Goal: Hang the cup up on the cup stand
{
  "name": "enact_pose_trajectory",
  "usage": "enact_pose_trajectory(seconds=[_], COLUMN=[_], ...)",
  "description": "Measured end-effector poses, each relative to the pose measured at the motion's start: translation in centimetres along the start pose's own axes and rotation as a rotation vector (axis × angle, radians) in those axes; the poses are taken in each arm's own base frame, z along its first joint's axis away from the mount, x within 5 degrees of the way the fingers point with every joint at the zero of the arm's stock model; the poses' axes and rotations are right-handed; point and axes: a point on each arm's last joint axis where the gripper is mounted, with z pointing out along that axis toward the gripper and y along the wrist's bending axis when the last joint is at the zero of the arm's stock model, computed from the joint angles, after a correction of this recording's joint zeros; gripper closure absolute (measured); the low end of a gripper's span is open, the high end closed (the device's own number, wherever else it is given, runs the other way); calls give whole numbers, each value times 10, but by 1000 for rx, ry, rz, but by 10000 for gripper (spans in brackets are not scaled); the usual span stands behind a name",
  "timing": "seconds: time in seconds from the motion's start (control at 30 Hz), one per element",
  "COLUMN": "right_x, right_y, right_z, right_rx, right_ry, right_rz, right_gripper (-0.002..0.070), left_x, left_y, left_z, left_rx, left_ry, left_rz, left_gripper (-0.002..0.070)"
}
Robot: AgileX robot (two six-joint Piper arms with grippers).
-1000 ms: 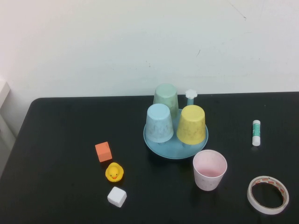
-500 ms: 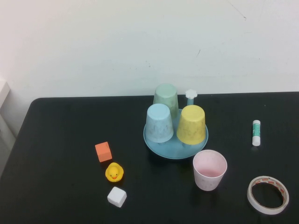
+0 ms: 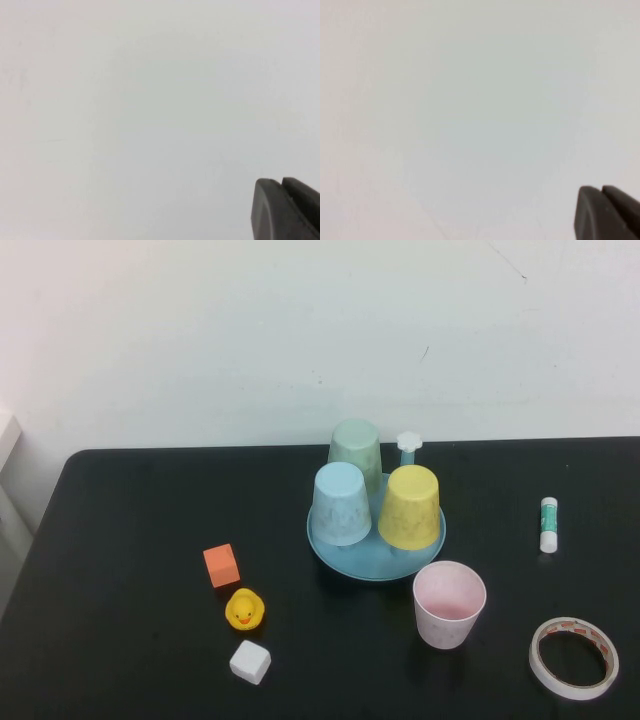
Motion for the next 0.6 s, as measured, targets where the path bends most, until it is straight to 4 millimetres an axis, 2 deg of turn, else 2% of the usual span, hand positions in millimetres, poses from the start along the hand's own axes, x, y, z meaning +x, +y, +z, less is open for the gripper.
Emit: enact_pose_trajectory(seconds=[0.1,0.17,0.27,0.33,0.4,0.47,0.6], right_x=[-2,-3,0,-2,-12,-20,-29], right_y=[0,-1,-2,-4,-9,-12,-18], right_z=[0,0,1,3,8,12,25], right_rx=[-1,7,21,33,56,70,79], right_ry=[-25,-28,20,82,194,272,521], right_rz=[3,16,33,34,29,21,-23], right_gripper=[676,676,676,676,676,676,676], left_x=[-2,-1,-5,-19,-48,-66,-77], left_y=[0,1,-1,-3,-4,-4,-3], left_z=[0,0,2,4,9,15,33], left_rx=[-2,-6,1,17,37,45,52], left_ry=[-18,-13,84,135,200,266,529], left_rz=[-23,-110,-132,-70,57,129,191], left_gripper=[676,676,676,676,676,676,676])
